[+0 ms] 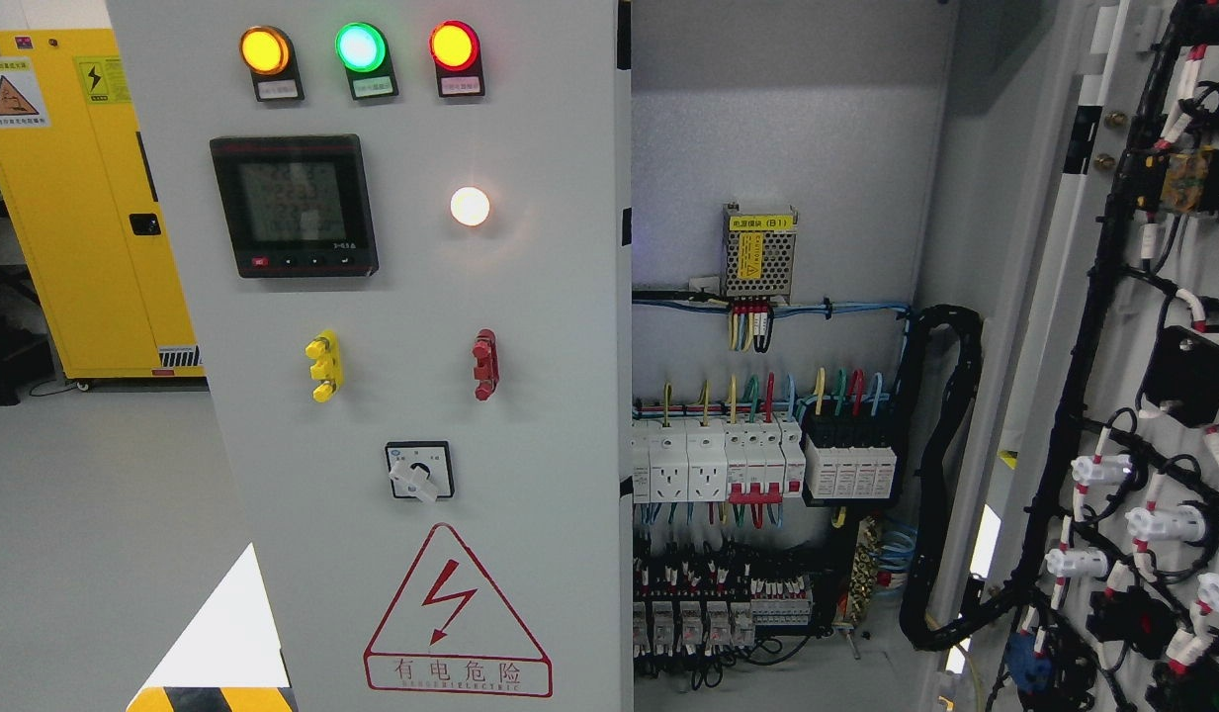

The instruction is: Open door with both hands

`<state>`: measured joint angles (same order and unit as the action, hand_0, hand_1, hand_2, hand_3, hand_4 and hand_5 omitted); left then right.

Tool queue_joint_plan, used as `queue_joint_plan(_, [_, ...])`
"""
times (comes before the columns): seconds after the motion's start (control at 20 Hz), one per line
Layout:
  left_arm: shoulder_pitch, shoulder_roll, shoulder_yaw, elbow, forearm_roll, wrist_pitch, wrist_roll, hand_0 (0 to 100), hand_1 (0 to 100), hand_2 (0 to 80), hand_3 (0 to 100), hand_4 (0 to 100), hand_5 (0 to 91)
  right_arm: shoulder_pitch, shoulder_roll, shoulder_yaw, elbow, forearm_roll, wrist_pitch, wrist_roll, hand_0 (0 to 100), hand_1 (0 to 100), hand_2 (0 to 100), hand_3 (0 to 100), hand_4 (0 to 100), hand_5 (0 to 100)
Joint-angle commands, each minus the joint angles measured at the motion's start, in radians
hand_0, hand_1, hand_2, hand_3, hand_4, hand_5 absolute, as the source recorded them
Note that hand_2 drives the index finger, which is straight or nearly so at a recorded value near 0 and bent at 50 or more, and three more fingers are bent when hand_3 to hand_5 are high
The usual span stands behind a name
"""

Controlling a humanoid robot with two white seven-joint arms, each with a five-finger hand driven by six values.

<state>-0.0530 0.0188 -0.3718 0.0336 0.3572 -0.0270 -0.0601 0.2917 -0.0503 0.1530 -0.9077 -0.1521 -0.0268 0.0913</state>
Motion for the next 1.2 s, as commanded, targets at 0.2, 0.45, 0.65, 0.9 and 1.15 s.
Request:
queue_joint_plan(0.2, [-0.007,-0.01,0.005,0.019,0.006,-0.002,-0.003,0,0,0.0,0,0,0.0,0.034,-0.043,0.042,-1.12,-0.001,-0.102,-0.002,22,1,0,0,0,0])
queue_joint_plan(0.45, [-0.022,-0.011,0.125,0.019,0.003,-0.001,-0.003,0,0,0.0,0,0,0.0,-0.023,-0.033,0.068,-1.18,0.0,-0.194,-0.001,22,1,0,0,0,0])
queue_joint_plan(0.65, [-0.028,-0.025,0.128,0.017,-0.004,-0.002,-0.003,0,0,0.0,0,0,0.0,-0.071,-0.034,0.083,-1.18,0.0,-0.257,-0.001,22,1,0,0,0,0])
queue_joint_plan(0.9, [-0.03,-0.025,0.128,0.017,-0.006,-0.002,-0.003,0,0,0.0,0,0,0.0,-0.166,-0.023,0.128,-1.172,0.014,-0.234,-0.002,22,1,0,0,0,0])
queue_joint_plan(1.15, [-0.03,-0.026,0.131,0.017,-0.006,-0.004,-0.003,0,0,0.0,0,0,0.0,-0.35,-0.011,0.115,-1.139,0.023,-0.072,-0.01,22,1,0,0,0,0])
